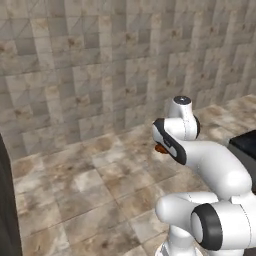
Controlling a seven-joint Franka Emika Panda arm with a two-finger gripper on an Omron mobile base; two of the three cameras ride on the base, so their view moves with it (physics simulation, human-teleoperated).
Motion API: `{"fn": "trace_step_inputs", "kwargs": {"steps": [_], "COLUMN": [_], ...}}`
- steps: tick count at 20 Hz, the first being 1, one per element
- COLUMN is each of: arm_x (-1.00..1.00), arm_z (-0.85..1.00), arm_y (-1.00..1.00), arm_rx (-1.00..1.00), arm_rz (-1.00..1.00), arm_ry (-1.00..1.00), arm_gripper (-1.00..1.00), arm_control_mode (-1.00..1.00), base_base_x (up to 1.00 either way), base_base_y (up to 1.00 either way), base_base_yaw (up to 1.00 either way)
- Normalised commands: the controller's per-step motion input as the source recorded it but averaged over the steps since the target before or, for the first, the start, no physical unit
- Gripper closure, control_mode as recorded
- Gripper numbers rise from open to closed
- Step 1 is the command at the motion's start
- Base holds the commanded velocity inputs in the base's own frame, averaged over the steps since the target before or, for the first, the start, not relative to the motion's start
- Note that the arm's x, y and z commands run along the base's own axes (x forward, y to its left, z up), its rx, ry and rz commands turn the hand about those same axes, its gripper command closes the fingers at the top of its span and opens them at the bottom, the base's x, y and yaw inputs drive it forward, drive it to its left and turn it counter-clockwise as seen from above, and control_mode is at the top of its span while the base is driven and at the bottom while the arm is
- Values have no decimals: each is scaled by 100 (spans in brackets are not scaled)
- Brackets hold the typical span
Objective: Take the chicken drumsticks from the pan and place one on each plate on the dining counter.
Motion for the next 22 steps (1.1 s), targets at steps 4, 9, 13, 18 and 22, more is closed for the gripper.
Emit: {"fn": "trace_step_inputs", "kwargs": {"steps": [4,9,13,18,22], "arm_x": [0,0,0,0,0], "arm_z": [0,0,0,0,0], "arm_y": [0,0,0,0,0], "arm_rx": [0,0,0,0,0], "arm_rz": [0,0,0,0,0], "arm_ry": [0,0,0,0,0], "arm_gripper": [100,100,100,100,100], "arm_control_mode": [100,100,100,100,100], "base_base_x": [99,96,92,90,88], "base_base_y": [37,35,36,37,37], "base_base_yaw": [-31,-36,-43,-46,-48]}}
